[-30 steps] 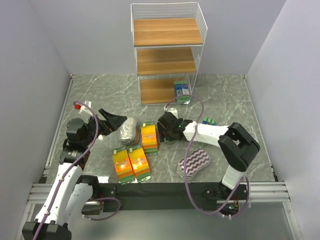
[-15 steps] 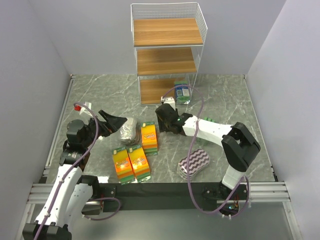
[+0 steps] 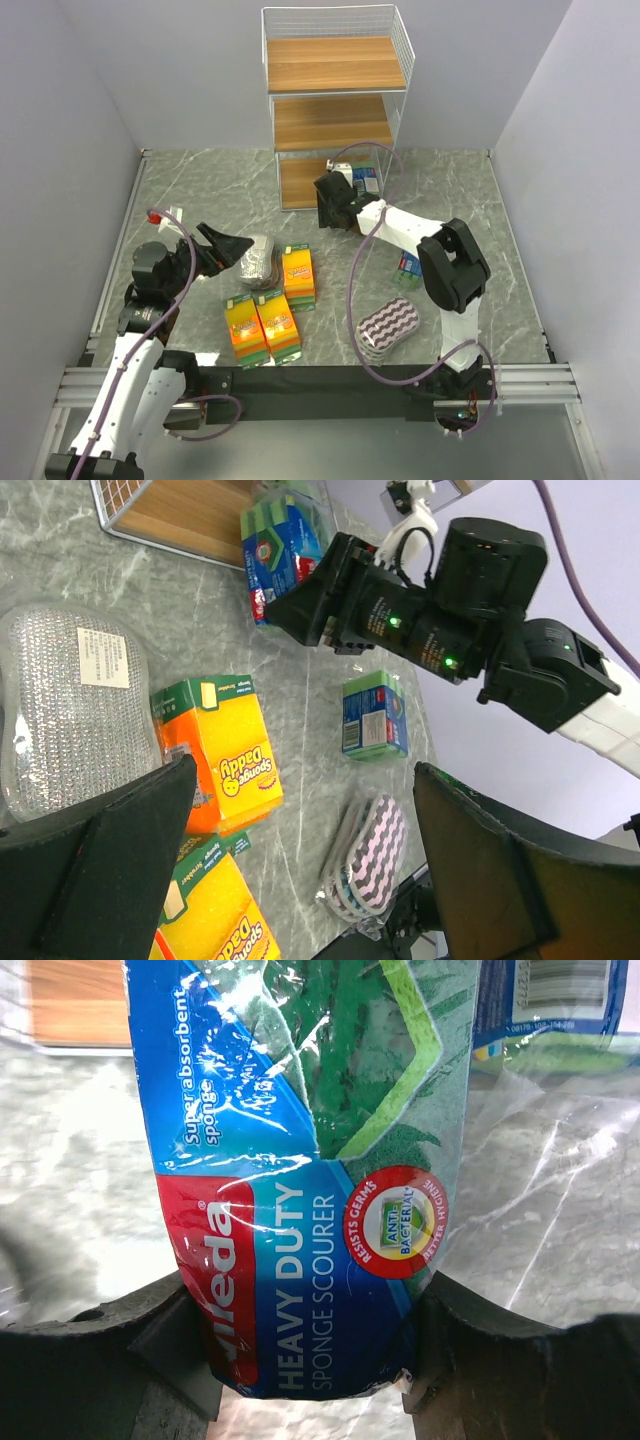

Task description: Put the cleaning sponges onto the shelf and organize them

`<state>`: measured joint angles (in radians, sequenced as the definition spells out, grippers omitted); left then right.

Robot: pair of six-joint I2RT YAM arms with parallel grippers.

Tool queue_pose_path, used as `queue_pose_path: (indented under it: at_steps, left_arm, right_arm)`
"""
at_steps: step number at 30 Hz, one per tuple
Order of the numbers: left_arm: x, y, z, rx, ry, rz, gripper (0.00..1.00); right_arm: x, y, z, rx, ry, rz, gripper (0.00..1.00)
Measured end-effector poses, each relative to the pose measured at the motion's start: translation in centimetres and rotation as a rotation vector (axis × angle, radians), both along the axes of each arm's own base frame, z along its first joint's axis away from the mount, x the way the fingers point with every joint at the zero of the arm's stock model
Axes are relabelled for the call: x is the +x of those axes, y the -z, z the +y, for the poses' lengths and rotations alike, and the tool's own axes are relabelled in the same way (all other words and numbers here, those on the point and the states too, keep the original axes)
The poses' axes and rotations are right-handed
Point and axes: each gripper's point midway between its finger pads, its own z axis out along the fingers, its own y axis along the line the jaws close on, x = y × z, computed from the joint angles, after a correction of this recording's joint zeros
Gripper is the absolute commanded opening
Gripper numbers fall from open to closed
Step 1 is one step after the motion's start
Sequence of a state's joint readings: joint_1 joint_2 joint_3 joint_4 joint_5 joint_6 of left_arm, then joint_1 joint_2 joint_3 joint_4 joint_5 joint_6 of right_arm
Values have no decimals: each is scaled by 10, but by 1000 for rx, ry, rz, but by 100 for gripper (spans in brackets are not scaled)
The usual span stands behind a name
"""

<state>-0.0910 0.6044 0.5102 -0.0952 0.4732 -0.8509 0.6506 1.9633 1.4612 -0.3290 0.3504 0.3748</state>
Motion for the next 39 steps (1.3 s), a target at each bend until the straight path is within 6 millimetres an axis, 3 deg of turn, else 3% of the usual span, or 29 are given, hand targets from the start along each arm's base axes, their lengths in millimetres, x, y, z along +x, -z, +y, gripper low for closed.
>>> queue_pose_path:
  at_steps: [6, 9, 10, 13, 14, 20, 26, 31, 32, 34, 35, 36, 39]
  left_arm:
    - [0, 0, 0, 0, 0, 1, 96]
    - [0, 0, 0, 0, 0, 2, 96]
    - [0, 0, 0, 0, 0, 1, 96]
    - [0, 0, 0, 0, 0, 2, 96]
    - [0, 0, 0, 0, 0, 2, 96]
    - [0, 0, 0, 0, 0, 1, 96]
    - [0, 0, 0, 0, 0, 1, 96]
    - [0, 0, 0, 0, 0, -1, 96]
    - [1, 0, 0, 0, 0, -1, 96]
    - [2, 0, 0, -1, 0, 0, 96]
    - [2, 1, 0, -1, 0, 2, 96]
    - [2, 2, 0, 0, 0, 6, 96]
    - [3, 2, 0, -2, 0, 8, 96]
  right_arm:
    - [6, 8, -5, -7, 11, 3, 48]
    - [11, 5, -4, 3, 7, -15, 62]
    - [13, 4, -4, 5, 6, -20, 74]
    - [23, 1, -3, 12, 13, -40, 93]
    - [26, -1, -4, 15, 20, -49, 95]
    - [32, -5, -6, 29, 33, -91, 98]
    - [15, -4, -18, 28, 35, -91, 98]
    - [-1, -31, -21, 57, 29, -132, 98]
    - [-5, -38, -20, 70, 25, -144, 96]
    - [-15, -48, -18, 89, 13, -163, 80]
    - [-19, -51, -18, 99, 12, -166, 67]
    - [-23, -55, -17, 108, 11, -168, 37]
    - [-28, -56, -13, 133, 11, -160, 0]
